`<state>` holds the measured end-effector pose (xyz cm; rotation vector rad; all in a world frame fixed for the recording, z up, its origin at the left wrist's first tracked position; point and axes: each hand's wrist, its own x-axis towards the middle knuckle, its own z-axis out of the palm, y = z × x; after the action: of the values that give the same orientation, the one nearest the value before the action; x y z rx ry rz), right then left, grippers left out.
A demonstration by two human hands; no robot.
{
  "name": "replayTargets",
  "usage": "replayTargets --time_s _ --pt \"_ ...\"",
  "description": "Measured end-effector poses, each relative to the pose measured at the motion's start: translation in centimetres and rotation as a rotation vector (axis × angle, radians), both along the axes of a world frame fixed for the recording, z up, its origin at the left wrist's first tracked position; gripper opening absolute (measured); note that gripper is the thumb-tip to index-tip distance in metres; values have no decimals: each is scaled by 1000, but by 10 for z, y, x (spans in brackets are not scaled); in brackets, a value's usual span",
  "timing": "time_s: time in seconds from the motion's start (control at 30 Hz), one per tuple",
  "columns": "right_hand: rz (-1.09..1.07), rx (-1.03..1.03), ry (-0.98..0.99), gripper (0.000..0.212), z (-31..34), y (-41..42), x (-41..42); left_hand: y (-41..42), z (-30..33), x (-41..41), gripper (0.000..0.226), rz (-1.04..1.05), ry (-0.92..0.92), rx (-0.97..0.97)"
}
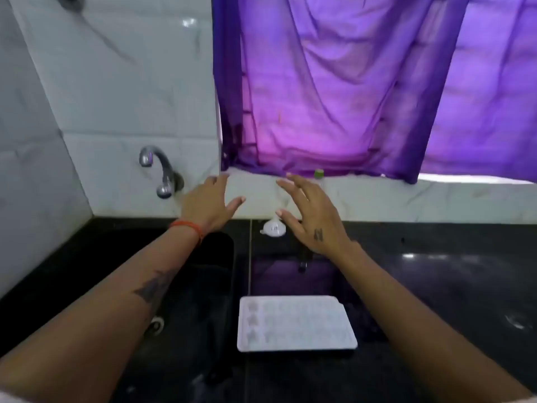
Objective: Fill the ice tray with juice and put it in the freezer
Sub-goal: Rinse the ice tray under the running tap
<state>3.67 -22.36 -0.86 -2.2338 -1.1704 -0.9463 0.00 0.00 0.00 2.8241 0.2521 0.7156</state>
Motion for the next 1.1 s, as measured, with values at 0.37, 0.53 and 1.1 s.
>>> replayTargets --time_s 0.37,0.53,1.1 --pt "-539 -35 713 55 -178 -93 -38 -47 -187 -64 59 136 605 -623" --pt "-653 -33 1033 59 -193 -95 -38 -60 -209 -78 33 157 502 -949" --pt "-359 118 1044 42 -160 92 -5 94 -182 -77 18 307 -81 -1422"
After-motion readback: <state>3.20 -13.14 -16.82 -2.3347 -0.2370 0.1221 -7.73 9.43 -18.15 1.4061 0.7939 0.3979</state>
